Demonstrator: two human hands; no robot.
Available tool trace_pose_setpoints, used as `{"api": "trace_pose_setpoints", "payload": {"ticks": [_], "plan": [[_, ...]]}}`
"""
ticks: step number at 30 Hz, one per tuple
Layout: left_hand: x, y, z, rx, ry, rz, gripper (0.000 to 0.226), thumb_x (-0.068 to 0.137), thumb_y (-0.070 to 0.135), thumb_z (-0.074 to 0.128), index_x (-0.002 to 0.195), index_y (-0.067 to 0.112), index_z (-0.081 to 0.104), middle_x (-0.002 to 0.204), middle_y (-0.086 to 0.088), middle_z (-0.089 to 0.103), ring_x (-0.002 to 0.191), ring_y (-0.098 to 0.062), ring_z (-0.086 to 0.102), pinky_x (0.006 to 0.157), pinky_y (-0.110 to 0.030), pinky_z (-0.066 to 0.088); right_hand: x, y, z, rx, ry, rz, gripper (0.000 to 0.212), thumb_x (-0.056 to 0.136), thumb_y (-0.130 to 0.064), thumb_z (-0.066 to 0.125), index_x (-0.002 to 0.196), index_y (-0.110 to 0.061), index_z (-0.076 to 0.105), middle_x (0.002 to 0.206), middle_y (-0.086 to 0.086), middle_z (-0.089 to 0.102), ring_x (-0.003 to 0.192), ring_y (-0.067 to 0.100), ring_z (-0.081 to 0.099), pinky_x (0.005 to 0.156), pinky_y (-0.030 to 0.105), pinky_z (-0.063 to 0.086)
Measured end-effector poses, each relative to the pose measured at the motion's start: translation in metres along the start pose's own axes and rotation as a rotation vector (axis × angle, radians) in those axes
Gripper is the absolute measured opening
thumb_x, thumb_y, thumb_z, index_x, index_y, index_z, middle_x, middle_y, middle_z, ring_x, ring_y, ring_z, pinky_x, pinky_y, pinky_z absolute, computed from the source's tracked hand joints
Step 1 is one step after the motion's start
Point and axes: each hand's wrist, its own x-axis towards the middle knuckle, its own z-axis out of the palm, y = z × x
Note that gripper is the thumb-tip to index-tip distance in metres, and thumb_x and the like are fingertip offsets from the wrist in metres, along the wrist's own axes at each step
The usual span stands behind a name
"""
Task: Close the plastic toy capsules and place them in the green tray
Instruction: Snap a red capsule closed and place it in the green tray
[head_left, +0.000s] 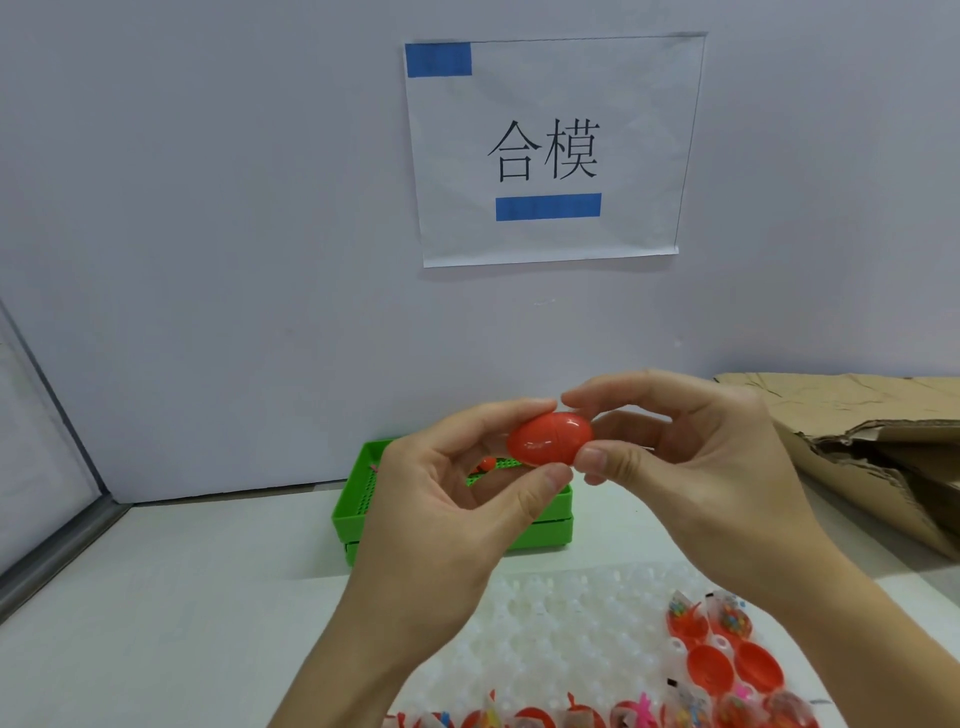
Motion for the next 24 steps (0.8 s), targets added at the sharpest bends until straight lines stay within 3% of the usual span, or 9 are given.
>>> {"api": "trace_pose_setpoints", "payload": {"ticks": [4,10,16,19,24], "plan": [[0.0003,0.0009,0.0018,0.01,0.03,0.005,0.032,0.069,0.019,0.077,0.101,0.022,0.074,0.095,0.004,0.077,0.091,-0.01,0.073,0.077,-0.015,0.055,-0.0015,-0.0008,0.0025,0.013,-0.002,-0.009,0.018,0.074,-0.017,0.074,0.092,-0.018,0.077,0.085,0.002,0.077,0.074,0.014,0.074,0.068,0.017,0.056],[0.0007,0.0009,0.0019,0.024,0.061,-0.009,0.032,0.066,0.025,0.078,0.098,0.021,0.075,0.092,0.003,0.078,0.087,-0.01,0.073,0.075,-0.016,0.055,-0.0024,-0.0016,0.005,0.03,0.006,0.002,0.027,0.071,-0.031,0.077,0.096,-0.018,0.075,0.091,0.004,0.077,0.085,0.023,0.075,0.073,0.021,0.058],[0.001,0.0032,-0.0013,0.045,0.044,-0.008,0.034,0.061,0.022,0.078,0.094,0.025,0.076,0.089,0.006,0.078,0.083,-0.007,0.074,0.073,-0.014,0.055,-0.003,-0.002,0.0027,0.007,-0.024,0.005,0.024,0.07,-0.019,0.077,0.094,-0.018,0.075,0.087,0.007,0.077,0.082,0.027,0.075,0.074,0.028,0.061],[0.0009,0.0038,-0.0025,0.06,0.035,0.001,0.035,0.06,0.021,0.078,0.094,0.026,0.076,0.089,0.007,0.078,0.082,-0.006,0.074,0.072,-0.012,0.055,-0.0022,-0.0018,0.0029,0.019,-0.022,0.001,0.02,0.067,-0.017,0.076,0.087,-0.013,0.073,0.087,0.003,0.077,0.083,0.024,0.075,0.071,0.025,0.06],[0.001,0.0035,-0.004,0.074,-0.019,0.008,0.04,0.064,0.02,0.076,0.104,0.015,0.076,0.09,0.001,0.075,0.084,-0.009,0.073,0.078,-0.016,0.056,-0.0014,0.0002,0.0036,0.007,-0.021,0.001,0.016,0.066,-0.01,0.074,0.08,-0.015,0.071,0.083,-0.002,0.075,0.08,0.022,0.075,0.071,0.024,0.059]]}}
